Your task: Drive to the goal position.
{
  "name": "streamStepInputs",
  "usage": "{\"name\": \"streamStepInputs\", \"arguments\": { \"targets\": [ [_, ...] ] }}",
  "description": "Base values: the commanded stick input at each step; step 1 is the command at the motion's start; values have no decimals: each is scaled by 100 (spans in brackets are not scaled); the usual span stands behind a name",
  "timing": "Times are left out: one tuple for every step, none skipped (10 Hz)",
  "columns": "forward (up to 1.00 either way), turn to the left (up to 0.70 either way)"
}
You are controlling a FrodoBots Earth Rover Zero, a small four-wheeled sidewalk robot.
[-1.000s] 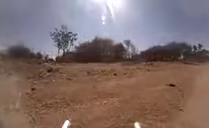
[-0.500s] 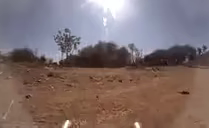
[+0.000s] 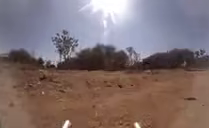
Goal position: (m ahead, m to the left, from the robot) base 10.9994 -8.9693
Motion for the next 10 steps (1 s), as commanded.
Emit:
{"name": "streamStepInputs", "arguments": {
  "targets": [
    [70,0],
    [70,0],
    [70,0],
    [70,0],
    [70,0],
    [70,0],
    [70,0],
    [70,0],
    [70,0],
    [70,0]
  ]
}}
